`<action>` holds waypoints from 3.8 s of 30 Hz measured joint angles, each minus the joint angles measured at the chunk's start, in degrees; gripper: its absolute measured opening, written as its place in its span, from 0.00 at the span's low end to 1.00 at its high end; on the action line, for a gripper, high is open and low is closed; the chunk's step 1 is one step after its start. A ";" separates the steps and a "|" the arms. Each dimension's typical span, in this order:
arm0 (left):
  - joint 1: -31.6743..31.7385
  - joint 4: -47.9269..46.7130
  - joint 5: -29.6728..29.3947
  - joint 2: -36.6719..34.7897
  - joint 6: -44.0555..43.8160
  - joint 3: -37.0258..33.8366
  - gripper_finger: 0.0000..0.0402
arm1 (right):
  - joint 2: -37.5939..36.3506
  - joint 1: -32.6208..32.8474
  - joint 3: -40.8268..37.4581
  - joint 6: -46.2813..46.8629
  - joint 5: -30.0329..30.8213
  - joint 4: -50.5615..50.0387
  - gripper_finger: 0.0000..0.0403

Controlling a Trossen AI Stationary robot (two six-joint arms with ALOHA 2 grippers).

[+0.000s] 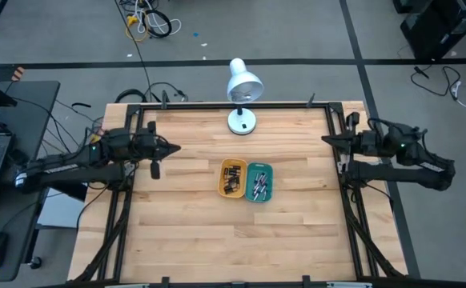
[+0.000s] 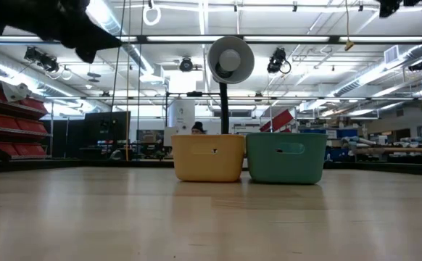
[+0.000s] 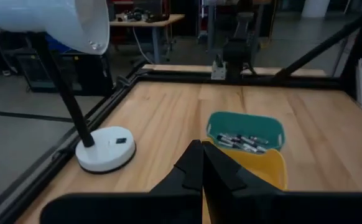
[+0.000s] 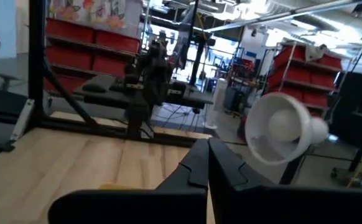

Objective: Sort batteries
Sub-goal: Return to Home Position

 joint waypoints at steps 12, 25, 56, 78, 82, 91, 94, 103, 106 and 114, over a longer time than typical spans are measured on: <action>-0.04 10.66 5.44 -9.02 -3.76 -15.23 0.02 | -8.67 0.00 -19.45 7.78 -3.01 13.95 0.00; -0.02 24.70 5.67 -9.00 -7.83 -26.33 0.02 | -11.90 -0.13 -23.73 8.99 -2.62 12.58 0.00; -0.79 13.71 9.04 -14.81 -7.86 -20.15 0.02 | -11.83 -0.50 -27.62 13.43 -0.72 15.47 0.00; -0.79 6.43 6.87 -26.89 -10.12 -24.47 0.02 | -11.84 -1.57 -35.65 15.97 -5.69 30.56 0.00; -0.79 9.41 6.85 -26.93 -9.98 -25.41 0.02 | -11.42 -1.57 -35.67 16.32 -5.92 28.40 0.00; -0.79 9.46 7.82 -26.92 -8.32 -25.43 0.02 | -11.44 -2.95 -35.69 15.60 -8.38 24.77 0.00; -0.79 8.26 8.85 -26.90 -9.92 -24.32 0.02 | -11.50 -3.13 -35.69 16.33 -10.45 25.60 0.00; -0.79 -0.61 9.20 -26.94 -8.57 -20.91 0.02 | -11.74 -4.53 -35.69 16.01 -10.64 25.01 0.00; -0.79 -0.61 9.50 -26.87 -7.75 -20.90 0.02 | -11.74 -6.39 -35.69 16.06 -10.57 24.19 0.00; -0.79 6.37 9.33 -26.92 -5.64 -24.04 0.02 | -11.77 -10.22 -35.69 17.11 -14.56 28.29 0.00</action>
